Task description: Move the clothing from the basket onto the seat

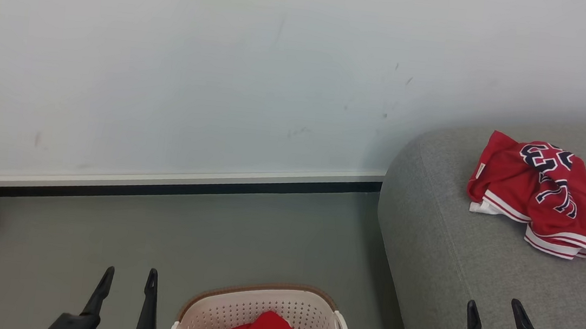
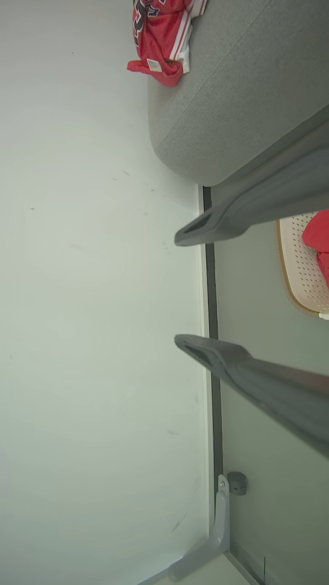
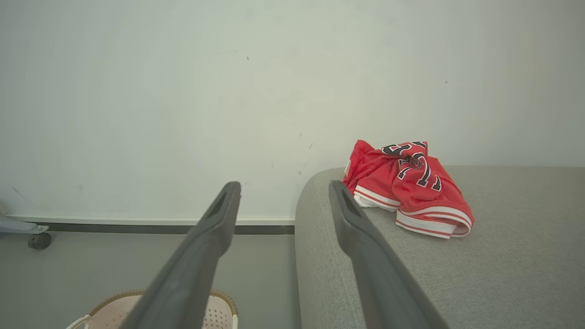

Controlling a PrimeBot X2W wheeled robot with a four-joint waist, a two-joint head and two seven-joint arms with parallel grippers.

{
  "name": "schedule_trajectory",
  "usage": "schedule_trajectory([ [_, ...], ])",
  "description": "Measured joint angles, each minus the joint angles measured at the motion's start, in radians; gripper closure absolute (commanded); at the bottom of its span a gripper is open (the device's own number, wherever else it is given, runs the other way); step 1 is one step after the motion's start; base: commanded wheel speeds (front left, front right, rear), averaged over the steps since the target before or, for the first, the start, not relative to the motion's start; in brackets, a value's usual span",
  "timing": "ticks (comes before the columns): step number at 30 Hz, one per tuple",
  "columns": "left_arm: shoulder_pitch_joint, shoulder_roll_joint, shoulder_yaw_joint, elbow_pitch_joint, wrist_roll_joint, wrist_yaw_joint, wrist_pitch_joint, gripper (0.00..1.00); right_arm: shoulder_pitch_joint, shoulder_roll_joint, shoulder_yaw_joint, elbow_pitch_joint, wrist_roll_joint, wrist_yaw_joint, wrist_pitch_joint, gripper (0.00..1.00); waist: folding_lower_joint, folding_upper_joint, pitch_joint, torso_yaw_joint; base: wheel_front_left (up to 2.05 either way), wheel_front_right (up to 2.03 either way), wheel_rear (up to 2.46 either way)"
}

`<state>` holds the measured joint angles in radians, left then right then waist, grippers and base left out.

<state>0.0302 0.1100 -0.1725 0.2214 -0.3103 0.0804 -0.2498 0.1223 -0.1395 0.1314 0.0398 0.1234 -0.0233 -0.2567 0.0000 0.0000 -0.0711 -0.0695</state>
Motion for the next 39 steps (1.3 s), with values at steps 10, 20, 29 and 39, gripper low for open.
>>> schedule_trajectory([
  [10, 0.016, 0.001, 0.001, -0.018, 0.007, 0.000, 0.000, 0.00, 0.000, 0.000, -0.002, -0.006, 0.001, 0.000, 0.000, 0.00, 0.0000, 0.0000, 0.021, 0.001, 0.00, 0.00, 0.00],
  [20, -0.028, 0.001, -0.054, 0.001, 0.033, -0.011, 0.002, 0.00, -0.023, -0.002, -0.021, -0.030, 0.008, 0.000, 0.000, 0.00, 0.0000, 0.0000, 0.094, -0.002, 0.00, 0.00, 0.00],
  [29, -0.155, -0.013, -0.136, 0.109, 0.089, -0.038, 0.050, 0.00, -0.099, -0.006, -0.035, -0.066, 0.008, -0.003, 0.000, 0.00, 0.0003, 0.0001, 0.209, -0.011, 0.00, 0.00, 0.00],
  [39, -0.266, -0.016, -0.205, 0.246, 0.156, -0.064, 0.110, 0.00, -0.208, 0.003, -0.019, -0.113, 0.000, -0.003, 0.000, 0.00, 0.0003, 0.0001, 0.335, -0.039, 0.00, 0.00, 0.00],
])
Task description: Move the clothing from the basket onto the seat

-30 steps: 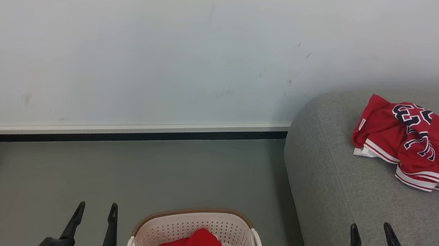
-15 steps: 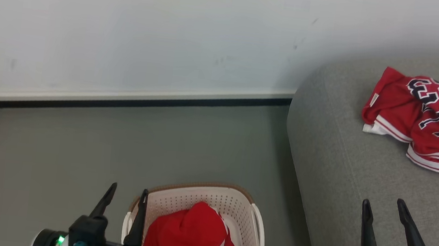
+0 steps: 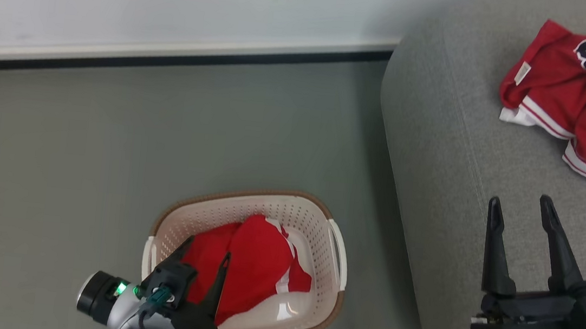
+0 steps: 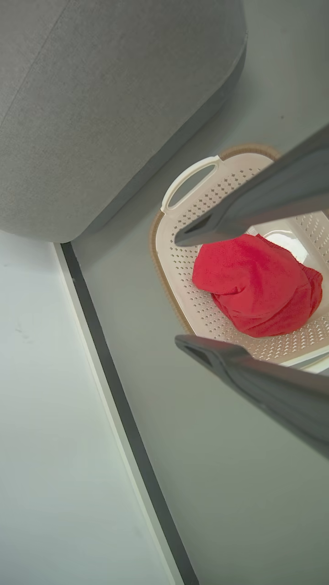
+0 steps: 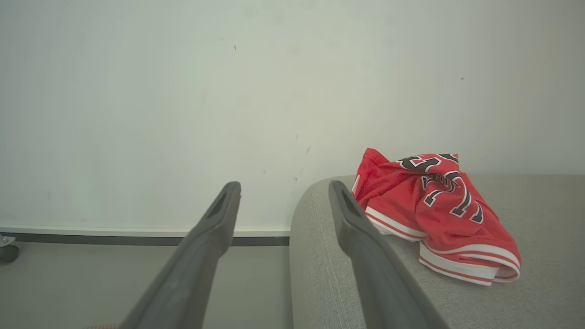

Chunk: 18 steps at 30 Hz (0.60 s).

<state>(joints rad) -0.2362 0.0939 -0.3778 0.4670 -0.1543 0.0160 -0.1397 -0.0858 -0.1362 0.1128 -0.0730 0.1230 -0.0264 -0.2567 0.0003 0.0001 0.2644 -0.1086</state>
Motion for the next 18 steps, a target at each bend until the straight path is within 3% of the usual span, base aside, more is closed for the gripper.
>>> schedule_trajectory([
  [18, -0.238, 0.021, -0.061, 0.240, 0.114, -0.008, 0.114, 0.00, -0.153, 0.014, 0.023, -0.065, -0.007, 0.005, 0.000, 0.00, -0.0001, 0.0001, 0.262, -0.094, 0.00, 0.00, 0.00],
])
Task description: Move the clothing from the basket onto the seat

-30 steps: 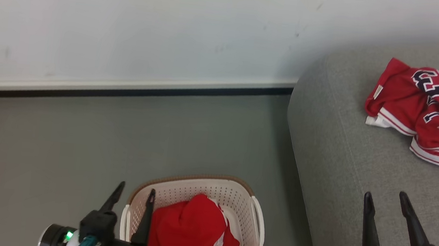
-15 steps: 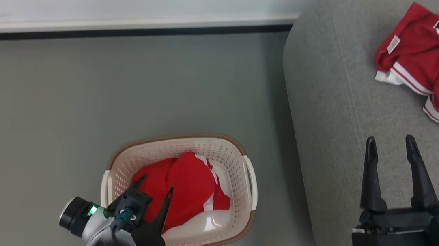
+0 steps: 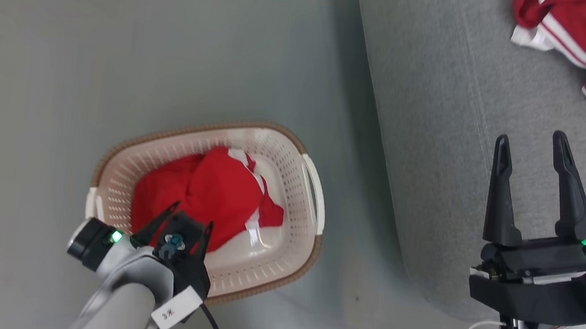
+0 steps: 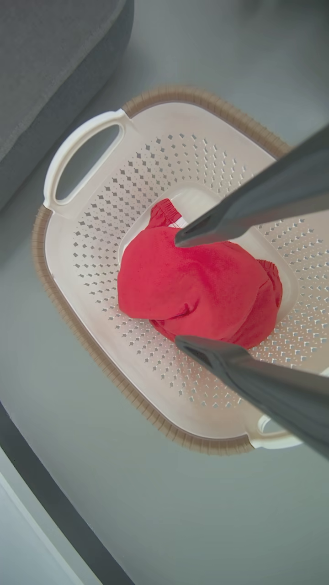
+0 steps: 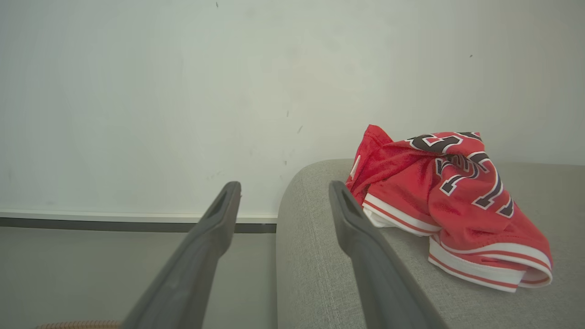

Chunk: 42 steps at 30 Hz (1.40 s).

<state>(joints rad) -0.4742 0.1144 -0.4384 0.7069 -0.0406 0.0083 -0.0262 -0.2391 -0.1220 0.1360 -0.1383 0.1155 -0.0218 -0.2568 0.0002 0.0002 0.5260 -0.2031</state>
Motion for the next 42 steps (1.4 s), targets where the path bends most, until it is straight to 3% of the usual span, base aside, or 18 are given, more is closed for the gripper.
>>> schedule_trajectory([
  [22, -0.294, 0.053, 0.004, 0.100, 0.064, 0.012, 0.016, 0.00, -0.190, 0.022, 0.011, -0.098, -0.003, 0.004, 0.000, 0.00, 0.0000, 0.0000, 0.335, -0.059, 0.00, 0.00, 0.00],
  [32, -0.374, 0.066, 0.008, 0.167, 0.083, 0.045, -0.002, 0.00, -0.258, 0.033, 0.012, -0.075, -0.003, 0.004, 0.000, 0.00, -0.0001, 0.0000, 0.462, -0.073, 0.00, 0.00, 0.00],
  [33, -0.381, 0.066, 0.008, 0.173, 0.090, 0.046, -0.002, 0.08, -0.264, 0.035, 0.013, -0.072, -0.003, 0.004, 0.000, 0.00, 0.0000, 0.0000, 0.467, -0.075, 0.00, 0.00, 0.00],
  [34, -0.385, 0.065, 0.008, 0.179, 0.097, 0.046, -0.010, 0.45, -0.268, 0.037, 0.015, -0.069, -0.003, 0.004, 0.000, 0.00, 0.0000, 0.0000, 0.470, -0.078, 0.00, 0.00, 0.00],
  [35, -0.385, 0.065, 0.008, 0.185, 0.098, 0.050, -0.017, 0.63, -0.271, 0.038, 0.017, -0.061, -0.003, 0.004, 0.000, 0.00, 0.0000, 0.0000, 0.472, -0.080, 0.00, 0.00, 0.00],
  [36, -0.385, 0.064, 0.007, 0.193, 0.098, 0.054, -0.021, 0.93, -0.273, 0.040, 0.019, -0.050, -0.003, 0.004, 0.000, 0.00, 0.0000, 0.0000, 0.472, -0.083, 0.00, 0.00, 0.00],
  [37, -0.385, 0.063, 0.006, 0.198, 0.098, 0.054, -0.029, 1.00, -0.275, 0.041, 0.019, -0.044, -0.003, 0.004, 0.000, 0.00, 0.0000, 0.0000, 0.470, -0.084, 0.00, 0.00, 0.00],
  [42, -0.385, 0.038, 0.002, 0.211, 0.096, 0.054, -0.078, 1.00, -0.282, 0.042, 0.015, -0.007, -0.003, 0.004, 0.000, 0.00, -0.0003, -0.0002, 0.449, -0.085, 0.00, 0.00, 0.00],
])
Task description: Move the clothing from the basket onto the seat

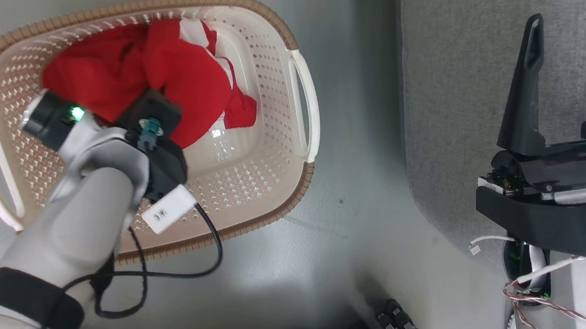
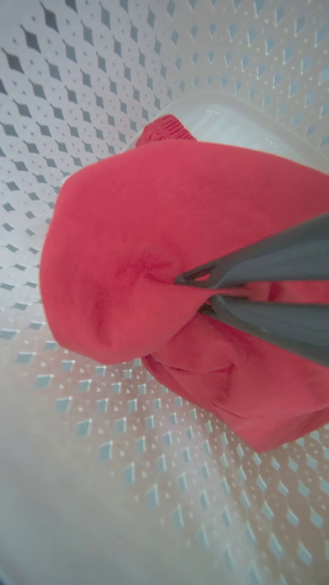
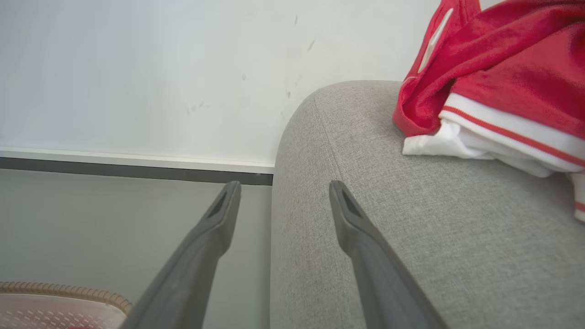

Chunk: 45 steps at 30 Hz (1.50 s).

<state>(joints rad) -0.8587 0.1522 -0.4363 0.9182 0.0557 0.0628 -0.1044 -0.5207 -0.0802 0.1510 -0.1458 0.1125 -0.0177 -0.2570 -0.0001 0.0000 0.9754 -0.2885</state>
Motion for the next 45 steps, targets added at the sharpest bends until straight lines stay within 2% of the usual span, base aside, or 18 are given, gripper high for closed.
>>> schedule_trajectory([
  [8, 0.007, -0.046, -0.018, 0.011, -0.010, -0.021, -0.101, 1.00, -0.001, 0.001, -0.003, 0.070, -0.006, 0.002, 0.000, 0.00, 0.0001, 0.0000, -0.067, 0.015, 0.00, 0.00, 0.00],
  [15, 0.013, -0.068, -0.013, -0.001, -0.057, -0.056, -0.136, 1.00, -0.002, -0.006, -0.009, 0.107, -0.016, 0.011, 0.000, 0.00, 0.0000, 0.0000, -0.153, 0.043, 0.00, 0.00, 0.00],
  [27, 0.054, -0.094, 0.001, -0.094, -0.127, -0.125, -0.145, 1.00, 0.008, -0.033, -0.025, 0.154, -0.035, 0.027, 0.000, 0.00, 0.0000, -0.0001, -0.318, 0.119, 0.00, 0.00, 0.00],
  [45, 0.079, -0.106, -0.023, -0.299, -0.191, -0.171, -0.145, 1.00, 0.162, -0.045, -0.038, 0.230, -0.035, 0.027, 0.000, 0.00, 0.0000, -0.0002, -0.587, 0.225, 0.00, 0.00, 0.00],
])
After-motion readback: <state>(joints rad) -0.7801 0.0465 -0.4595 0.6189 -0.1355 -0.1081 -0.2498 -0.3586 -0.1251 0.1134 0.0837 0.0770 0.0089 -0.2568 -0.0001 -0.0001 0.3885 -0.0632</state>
